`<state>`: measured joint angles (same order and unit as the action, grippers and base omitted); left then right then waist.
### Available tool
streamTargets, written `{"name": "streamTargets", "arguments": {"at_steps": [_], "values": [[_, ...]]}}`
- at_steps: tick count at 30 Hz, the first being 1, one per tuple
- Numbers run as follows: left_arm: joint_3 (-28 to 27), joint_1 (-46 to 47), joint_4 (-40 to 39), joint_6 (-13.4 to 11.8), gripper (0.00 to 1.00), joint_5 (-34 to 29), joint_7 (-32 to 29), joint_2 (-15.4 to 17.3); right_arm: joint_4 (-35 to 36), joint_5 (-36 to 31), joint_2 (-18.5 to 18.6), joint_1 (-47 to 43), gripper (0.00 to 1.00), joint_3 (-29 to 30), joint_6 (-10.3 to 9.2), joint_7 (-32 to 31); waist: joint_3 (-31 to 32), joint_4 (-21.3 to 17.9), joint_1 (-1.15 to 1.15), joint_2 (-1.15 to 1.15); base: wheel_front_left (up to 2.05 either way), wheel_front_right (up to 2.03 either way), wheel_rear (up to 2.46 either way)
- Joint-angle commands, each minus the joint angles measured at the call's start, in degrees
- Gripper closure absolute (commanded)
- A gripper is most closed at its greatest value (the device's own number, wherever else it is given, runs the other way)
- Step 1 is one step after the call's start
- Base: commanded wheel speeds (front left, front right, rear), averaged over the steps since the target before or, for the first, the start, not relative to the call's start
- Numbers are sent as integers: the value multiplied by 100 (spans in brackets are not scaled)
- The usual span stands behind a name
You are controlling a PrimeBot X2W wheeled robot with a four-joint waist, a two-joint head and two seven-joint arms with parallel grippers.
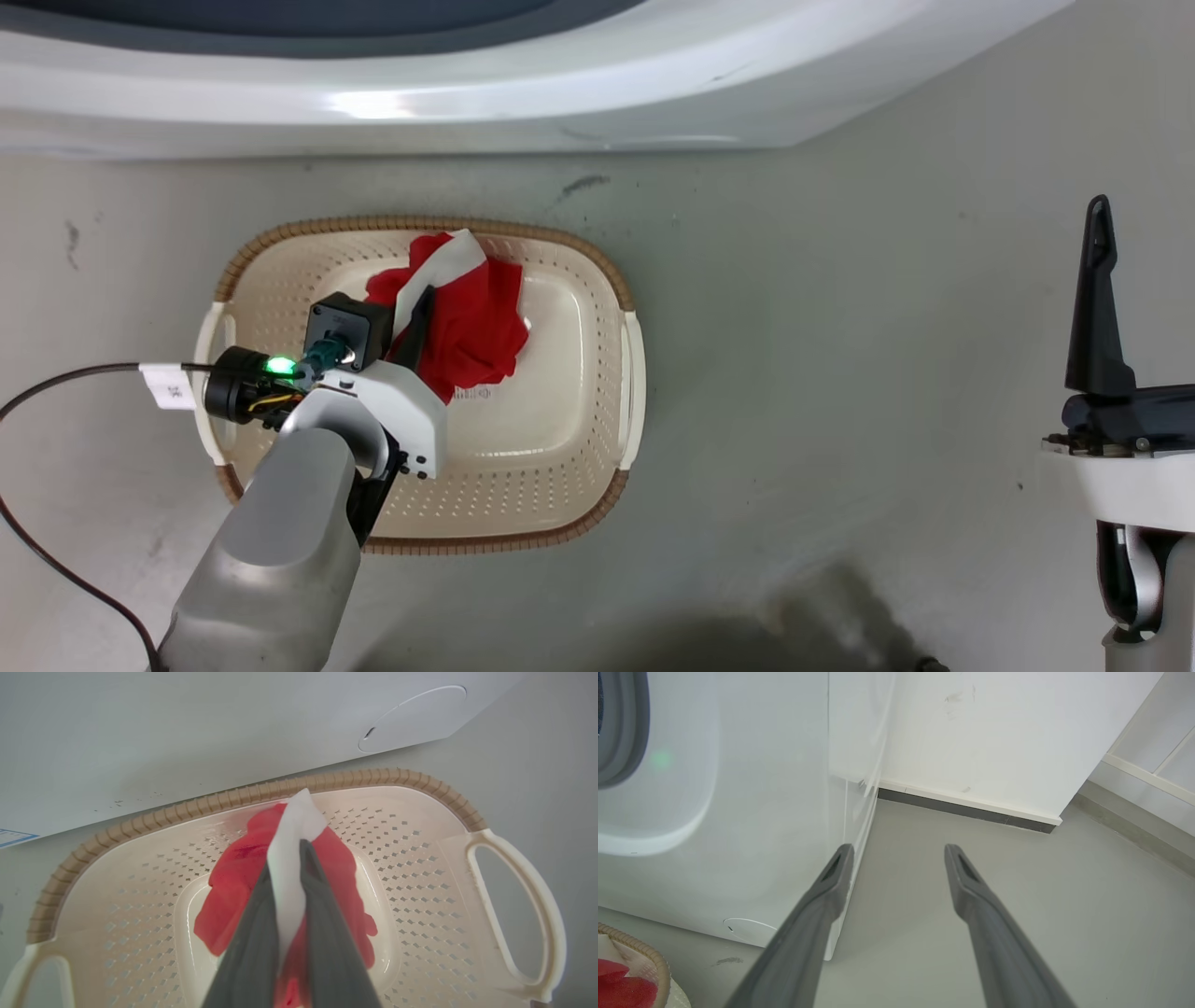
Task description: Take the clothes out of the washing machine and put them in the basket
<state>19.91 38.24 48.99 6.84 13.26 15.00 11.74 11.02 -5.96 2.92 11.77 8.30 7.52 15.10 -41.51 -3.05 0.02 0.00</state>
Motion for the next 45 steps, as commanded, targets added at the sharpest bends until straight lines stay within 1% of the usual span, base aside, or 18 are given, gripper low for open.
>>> {"name": "streamTargets", "arguments": {"at_steps": [1,9,13,17,18,19,20,23,30,38,42,45], "values": [[3,113,129,9,100,-54,21,-38,47,-11,-6,73,0,2,-6,10,-270,-30,-2,0,0,0,0],[104,596,930,47,100,-79,21,-209,198,-27,-6,134,0,85,-6,10,-679,-33,-2,0,0,0,0],[122,747,1186,55,100,-70,21,-238,225,-24,-6,145,0,90,-6,10,-790,-60,-2,0,0,0,0],[140,814,1272,57,100,-70,21,-249,239,23,-5,167,0,125,-6,10,-825,-75,-2,0,0,0,0],[144,802,1287,58,62,-59,21,-250,233,43,-6,173,0,137,-6,10,-817,-68,-2,0,0,0,0],[148,793,1279,59,13,-66,21,-247,217,43,-6,176,0,150,-6,10,-800,-53,-2,0,0,0,0],[148,775,1253,59,0,-76,21,-243,199,42,-6,185,0,146,-6,10,-773,-39,-2,0,0,0,0],[141,641,1161,60,0,-68,21,-255,125,33,-6,222,0,92,-6,10,-619,-9,-2,0,0,0,0],[67,128,777,62,0,-61,22,-142,-99,179,-6,289,0,29,-6,11,-27,-32,-2,0,0,0,0],[-89,-550,16,62,0,142,22,-134,-357,283,-6,150,0,3,-6,10,682,17,-2,0,0,0,0],[-165,-789,-312,62,0,245,22,-147,-441,281,-6,104,0,-36,-6,10,888,33,-2,0,0,0,0],[-135,-839,-646,63,0,186,22,-120,-476,330,-5,95,0,-45,-6,10,1003,14,-2,0,0,0,0]]}}
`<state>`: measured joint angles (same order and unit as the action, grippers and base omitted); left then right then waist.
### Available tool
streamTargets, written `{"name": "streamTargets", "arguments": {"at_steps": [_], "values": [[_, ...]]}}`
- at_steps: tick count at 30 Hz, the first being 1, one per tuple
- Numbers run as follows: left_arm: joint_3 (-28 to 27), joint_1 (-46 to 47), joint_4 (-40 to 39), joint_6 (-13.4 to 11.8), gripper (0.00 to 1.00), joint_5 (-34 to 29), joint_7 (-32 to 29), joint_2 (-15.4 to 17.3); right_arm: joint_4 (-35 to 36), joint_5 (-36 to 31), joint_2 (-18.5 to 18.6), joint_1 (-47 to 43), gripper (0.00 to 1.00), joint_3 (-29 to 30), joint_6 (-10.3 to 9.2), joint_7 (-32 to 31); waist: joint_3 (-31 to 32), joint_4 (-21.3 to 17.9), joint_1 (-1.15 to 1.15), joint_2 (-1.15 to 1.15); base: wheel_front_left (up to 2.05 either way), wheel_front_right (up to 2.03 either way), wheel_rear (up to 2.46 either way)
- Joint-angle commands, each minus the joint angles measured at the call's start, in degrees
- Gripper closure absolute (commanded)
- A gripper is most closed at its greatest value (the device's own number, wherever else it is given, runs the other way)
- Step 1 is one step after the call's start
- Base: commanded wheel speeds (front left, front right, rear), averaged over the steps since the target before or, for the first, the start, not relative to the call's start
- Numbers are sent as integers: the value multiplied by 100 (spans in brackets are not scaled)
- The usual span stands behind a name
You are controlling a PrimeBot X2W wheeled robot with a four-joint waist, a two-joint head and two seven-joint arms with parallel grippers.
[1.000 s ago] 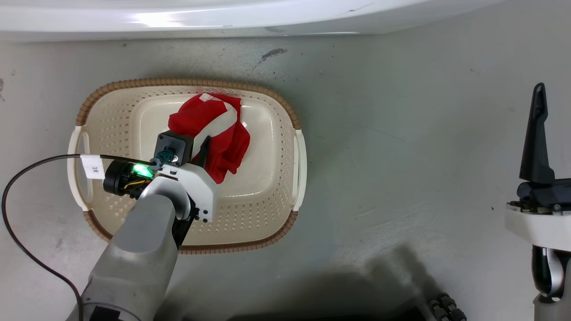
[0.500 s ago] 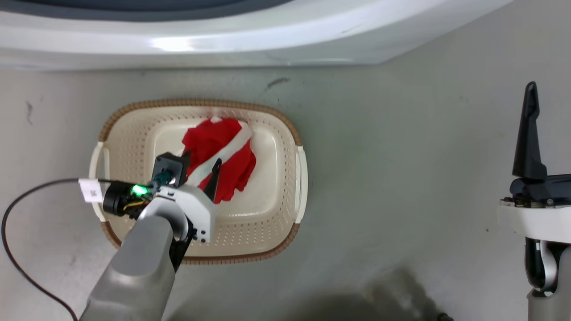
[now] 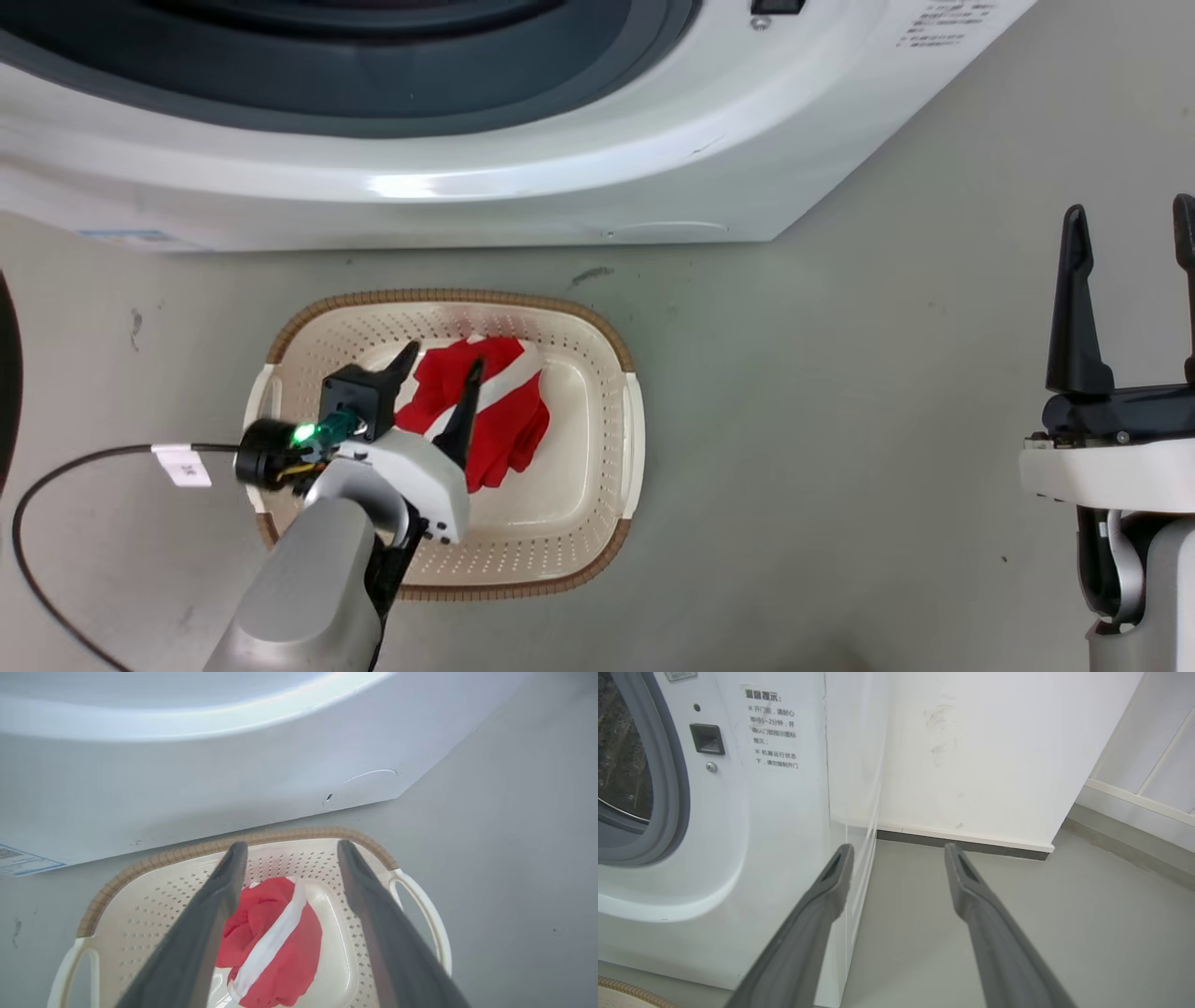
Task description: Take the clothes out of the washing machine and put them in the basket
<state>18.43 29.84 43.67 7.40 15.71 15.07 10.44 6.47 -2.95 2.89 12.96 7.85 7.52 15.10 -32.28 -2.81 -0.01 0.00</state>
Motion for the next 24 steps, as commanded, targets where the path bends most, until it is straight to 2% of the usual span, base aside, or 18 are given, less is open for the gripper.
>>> {"name": "streamTargets", "arguments": {"at_steps": [1,8,12,16,17,20,24], "values": [[6,-40,-220,6,0,-62,15,25,-30,46,-3,-38,0,2,-6,10,112,-18,1,0,0,0,0],[-100,-13,-992,6,0,-208,15,245,-89,191,-3,-138,0,-17,-6,10,235,-221,1,0,0,0,0],[-67,311,-1254,1,0,-188,15,508,-122,287,-3,-166,0,-59,-6,10,208,-444,1,0,0,0,0],[15,920,-1408,0,0,-1,-122,903,-123,436,-3,-171,0,-98,-6,10,70,-743,1,0,0,0,0],[15,920,-1408,0,0,-1,-122,903,-123,436,-3,-171,0,-98,-6,10,70,-743,1,0,0,0,0],[127,1515,-1520,0,0,195,-559,1283,-129,559,-4,-188,0,-143,-6,10,-107,-995,1,0,0,0,0],[263,2416,-1572,0,0,358,-1539,1771,-138,731,-6,-199,0,-173,-6,10,-382,-1327,1,0,0,0,0]]}}
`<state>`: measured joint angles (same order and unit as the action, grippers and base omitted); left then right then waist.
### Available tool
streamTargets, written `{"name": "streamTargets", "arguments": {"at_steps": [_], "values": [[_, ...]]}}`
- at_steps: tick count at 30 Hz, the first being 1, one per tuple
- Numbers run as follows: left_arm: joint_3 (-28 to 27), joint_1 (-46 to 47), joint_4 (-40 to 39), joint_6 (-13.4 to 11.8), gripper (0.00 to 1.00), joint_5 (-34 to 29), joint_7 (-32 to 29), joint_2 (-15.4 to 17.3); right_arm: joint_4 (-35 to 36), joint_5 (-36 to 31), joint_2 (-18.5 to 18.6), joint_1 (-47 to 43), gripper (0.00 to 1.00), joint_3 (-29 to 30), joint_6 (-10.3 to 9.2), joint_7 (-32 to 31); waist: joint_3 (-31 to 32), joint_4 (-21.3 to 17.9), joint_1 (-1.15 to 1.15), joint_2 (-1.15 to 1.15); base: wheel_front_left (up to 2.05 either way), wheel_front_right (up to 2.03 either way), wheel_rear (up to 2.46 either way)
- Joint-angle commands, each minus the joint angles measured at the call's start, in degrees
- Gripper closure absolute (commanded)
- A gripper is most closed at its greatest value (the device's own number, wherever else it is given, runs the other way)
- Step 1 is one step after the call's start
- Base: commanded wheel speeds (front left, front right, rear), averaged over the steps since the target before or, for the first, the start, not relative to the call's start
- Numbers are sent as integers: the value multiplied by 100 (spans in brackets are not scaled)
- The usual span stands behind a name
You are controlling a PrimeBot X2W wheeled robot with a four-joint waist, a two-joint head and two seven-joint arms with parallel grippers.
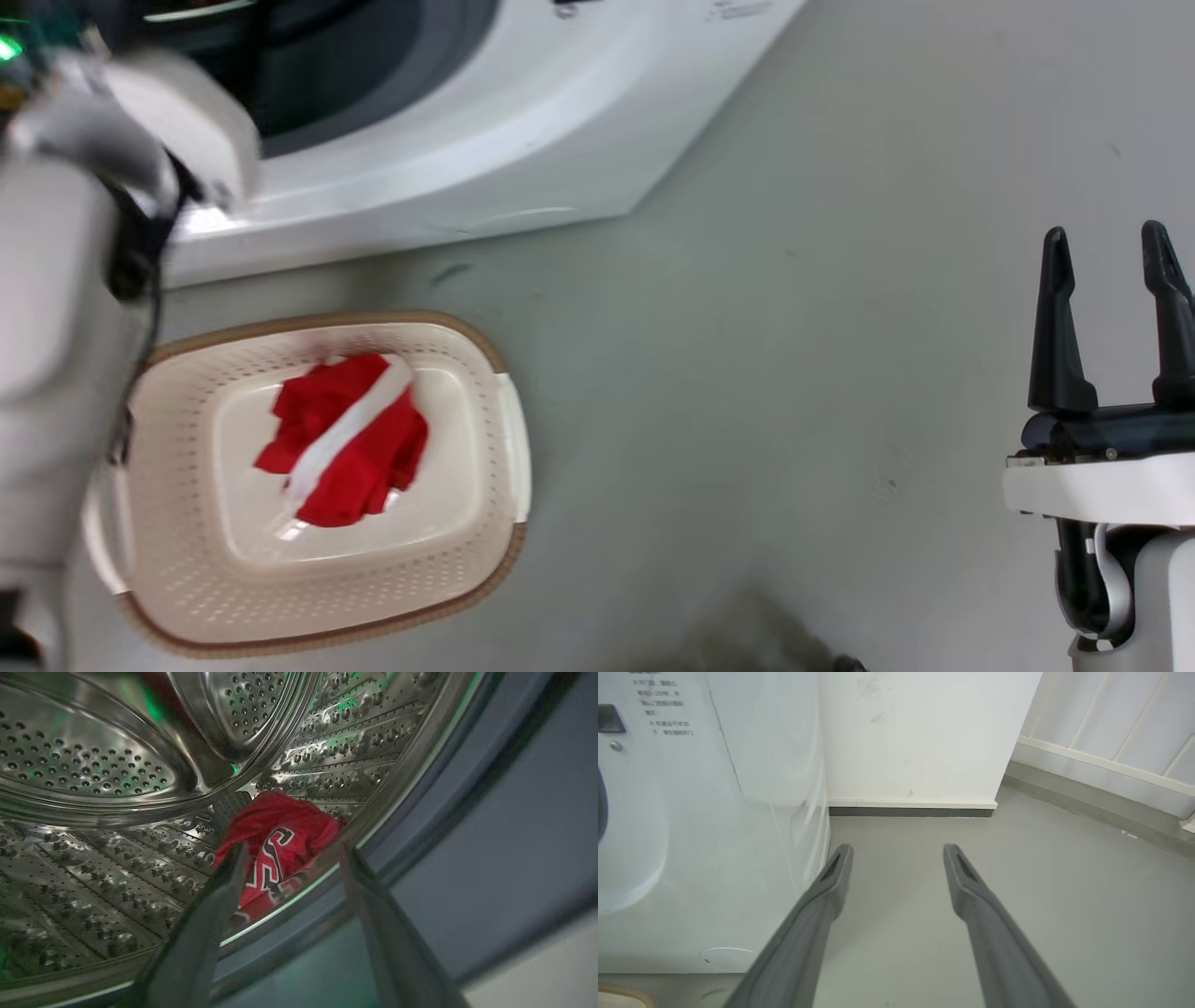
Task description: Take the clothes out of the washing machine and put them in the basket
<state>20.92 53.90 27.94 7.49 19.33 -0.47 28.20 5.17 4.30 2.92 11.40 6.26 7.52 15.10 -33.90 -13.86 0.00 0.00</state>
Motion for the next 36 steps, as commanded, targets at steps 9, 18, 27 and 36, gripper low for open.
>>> {"name": "streamTargets", "arguments": {"at_steps": [9,18,27,36], "values": [[349,2045,852,-9,0,478,-2708,723,-59,409,-8,-31,0,-245,-6,10,-779,-871,0,0,0,0,0],[249,3287,1754,-149,0,574,-4071,942,-11,648,-9,-99,0,-512,-6,10,-1183,-1311,0,0,0,0,0],[450,3573,2336,-176,0,485,-4545,884,19,722,-8,-94,0,-502,-6,10,-1359,-1300,0,0,0,0,0],[589,3609,2514,-89,100,527,-4339,886,22,722,-8,16,0,-542,-6,10,-1382,-1278,0,0,0,0,0]]}}
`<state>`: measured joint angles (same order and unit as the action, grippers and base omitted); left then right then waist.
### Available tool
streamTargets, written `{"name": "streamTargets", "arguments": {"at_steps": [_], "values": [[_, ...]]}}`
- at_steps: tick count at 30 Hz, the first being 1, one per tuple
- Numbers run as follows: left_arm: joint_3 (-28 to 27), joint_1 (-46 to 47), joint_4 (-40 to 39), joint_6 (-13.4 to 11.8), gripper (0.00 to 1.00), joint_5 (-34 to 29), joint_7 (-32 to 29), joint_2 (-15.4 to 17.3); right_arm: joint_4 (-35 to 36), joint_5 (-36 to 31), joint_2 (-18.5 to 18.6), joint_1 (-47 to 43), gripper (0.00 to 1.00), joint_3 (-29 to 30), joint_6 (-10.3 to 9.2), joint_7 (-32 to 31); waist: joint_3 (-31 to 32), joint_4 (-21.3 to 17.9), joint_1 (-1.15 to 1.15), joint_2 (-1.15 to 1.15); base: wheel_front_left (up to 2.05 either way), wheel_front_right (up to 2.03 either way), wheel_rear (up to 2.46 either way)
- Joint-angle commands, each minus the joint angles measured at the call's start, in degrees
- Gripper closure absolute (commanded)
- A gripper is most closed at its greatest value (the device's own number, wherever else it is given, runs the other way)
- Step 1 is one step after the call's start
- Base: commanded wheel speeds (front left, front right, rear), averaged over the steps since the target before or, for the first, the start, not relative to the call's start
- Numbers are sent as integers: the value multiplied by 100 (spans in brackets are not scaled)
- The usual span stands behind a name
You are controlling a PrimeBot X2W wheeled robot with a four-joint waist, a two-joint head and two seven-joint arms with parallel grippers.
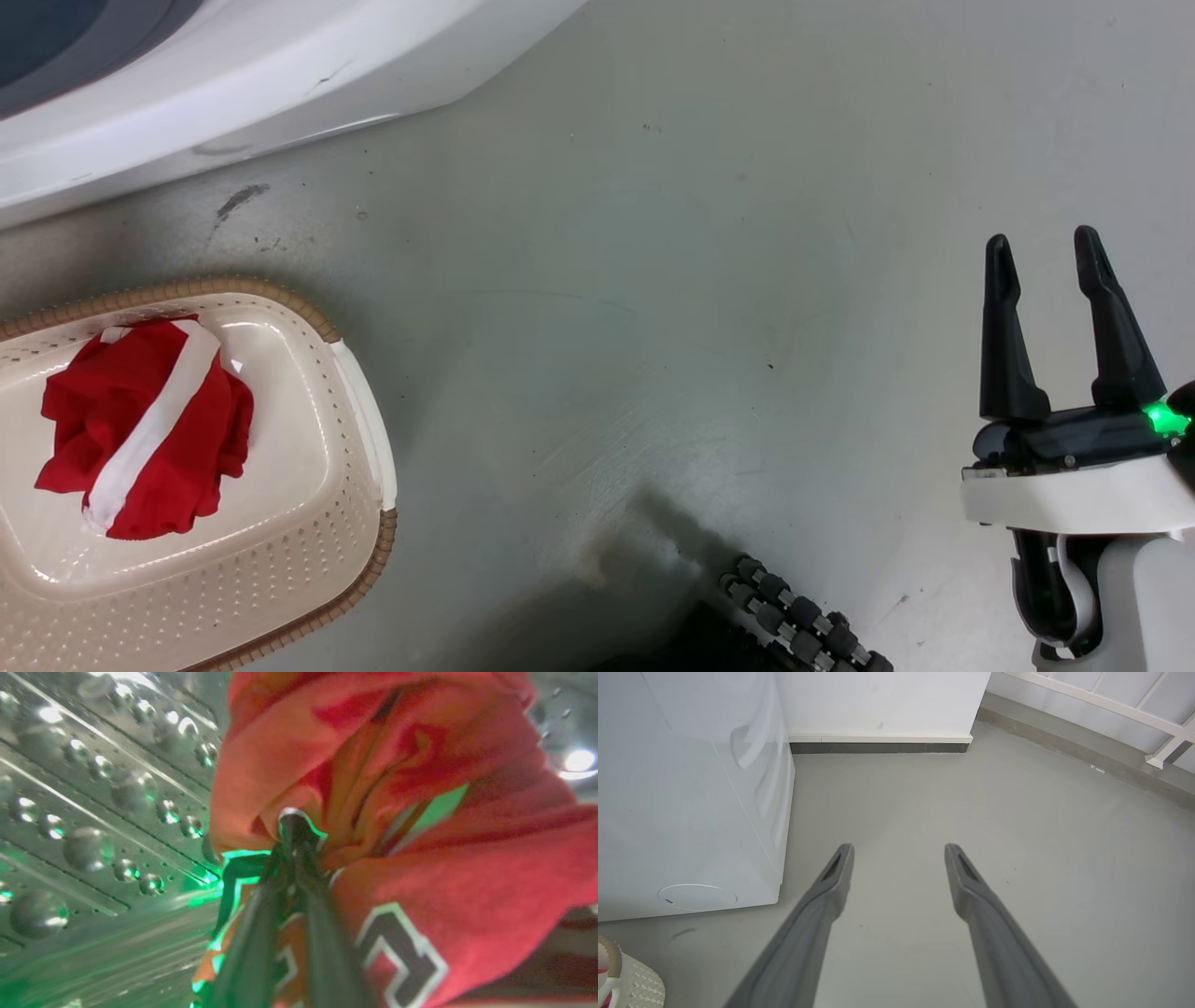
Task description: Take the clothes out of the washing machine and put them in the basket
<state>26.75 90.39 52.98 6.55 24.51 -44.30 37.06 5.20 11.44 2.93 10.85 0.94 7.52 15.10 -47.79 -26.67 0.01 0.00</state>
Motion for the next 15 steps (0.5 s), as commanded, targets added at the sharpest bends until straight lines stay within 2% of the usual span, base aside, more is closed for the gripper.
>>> {"name": "streamTargets", "arguments": {"at_steps": [1,6,15], "values": [[6,-19,-2,16,100,15,142,11,13,6,-9,95,0,-19,-6,10,13,2,-1,0,0,0,0],[14,-67,3,30,100,19,810,-1,-14,-68,-9,162,0,38,-6,10,176,104,-1,0,0,0,0],[-122,-596,163,50,100,272,2545,-392,-50,-353,-7,263,0,311,-6,10,842,642,-1,0,0,0,0]]}}
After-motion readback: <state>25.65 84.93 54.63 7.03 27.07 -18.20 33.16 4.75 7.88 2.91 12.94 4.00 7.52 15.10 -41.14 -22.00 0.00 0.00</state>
